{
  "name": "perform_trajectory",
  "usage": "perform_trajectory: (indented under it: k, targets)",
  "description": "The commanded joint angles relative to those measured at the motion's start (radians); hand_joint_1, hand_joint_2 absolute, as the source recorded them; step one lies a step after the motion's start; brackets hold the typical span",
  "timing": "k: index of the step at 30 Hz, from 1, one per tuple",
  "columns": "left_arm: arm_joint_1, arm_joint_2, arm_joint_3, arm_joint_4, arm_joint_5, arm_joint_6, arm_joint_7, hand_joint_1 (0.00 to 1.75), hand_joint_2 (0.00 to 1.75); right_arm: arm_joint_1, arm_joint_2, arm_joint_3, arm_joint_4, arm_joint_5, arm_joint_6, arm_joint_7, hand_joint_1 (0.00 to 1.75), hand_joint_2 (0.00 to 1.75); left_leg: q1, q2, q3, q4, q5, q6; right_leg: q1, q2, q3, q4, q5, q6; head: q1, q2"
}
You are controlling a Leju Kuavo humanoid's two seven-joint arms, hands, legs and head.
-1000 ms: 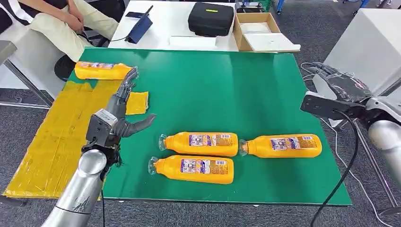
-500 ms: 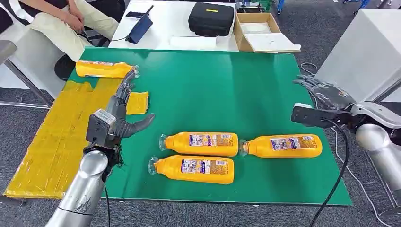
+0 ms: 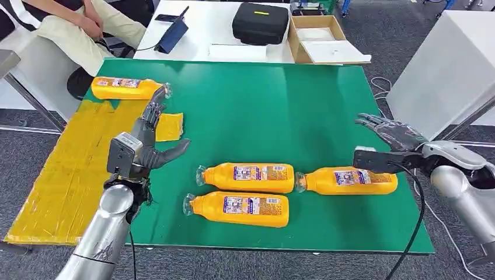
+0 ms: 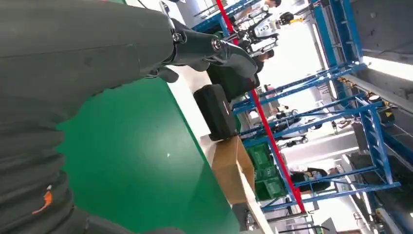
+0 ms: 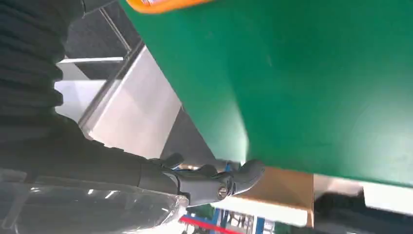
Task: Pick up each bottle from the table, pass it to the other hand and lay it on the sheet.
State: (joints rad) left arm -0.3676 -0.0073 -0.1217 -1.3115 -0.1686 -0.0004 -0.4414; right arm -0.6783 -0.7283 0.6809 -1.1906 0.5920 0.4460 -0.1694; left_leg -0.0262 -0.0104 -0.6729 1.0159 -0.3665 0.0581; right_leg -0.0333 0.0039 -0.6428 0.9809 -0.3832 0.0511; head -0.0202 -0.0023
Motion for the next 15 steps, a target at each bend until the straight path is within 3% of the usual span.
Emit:
perform_trajectory:
  k: [1,4,5,6,10,15]
  targets:
    - [-0.059,-0.016,0.021,0.115,0.01,-0.005,0.002,0.0,1.75,0.01,-0.032,0.044,0.005,-0.017,0.015,0.001,0.0,1.75,0.001,-0.002,0.003,0.0,-0.001,-0.004,0.001,-0.002,0.004,-0.001,-0.001,-0.003,0.0,0.0]
    - [-0.059,-0.016,0.021,0.115,0.01,-0.005,0.002,0.0,1.75,0.01,-0.032,0.044,0.005,-0.017,0.015,0.001,0.0,1.75,0.001,0.0,0.003,0.0,-0.001,-0.003,0.001,-0.001,0.003,-0.001,-0.001,-0.003,0.0,0.0]
    - [-0.059,-0.016,0.021,0.115,0.01,-0.005,0.002,0.0,1.75,0.01,-0.032,0.044,0.005,-0.017,0.015,0.001,0.0,1.75,0.002,0.0,0.009,-0.001,-0.003,-0.008,0.003,-0.001,0.01,-0.002,-0.003,-0.006,0.0,0.0]
    - [-0.063,-0.016,0.022,0.124,0.014,-0.005,0.002,0.0,1.75,0.009,-0.031,0.044,0.005,-0.019,0.015,0.006,0.0,1.75,0.001,0.001,0.004,0.0,-0.001,-0.004,0.001,0.0,0.004,-0.001,-0.001,-0.003,0.0,0.0]
    - [-0.071,-0.01,0.03,0.147,0.024,-0.002,0.002,0.0,1.75,0.053,-0.036,0.019,0.014,-0.023,-0.014,0.019,0.0,1.75,0.003,0.001,0.01,-0.001,-0.004,-0.008,0.003,-0.001,0.011,-0.003,-0.003,-0.006,0.0,0.0]
    - [-0.079,-0.01,0.04,0.181,0.032,0.0,0.0,0.0,1.75,0.092,-0.022,-0.01,0.051,-0.002,-0.056,0.035,0.0,1.75,0.002,0.0,0.007,-0.001,-0.002,-0.005,0.003,-0.001,0.008,-0.003,-0.001,-0.004,0.0,0.0]
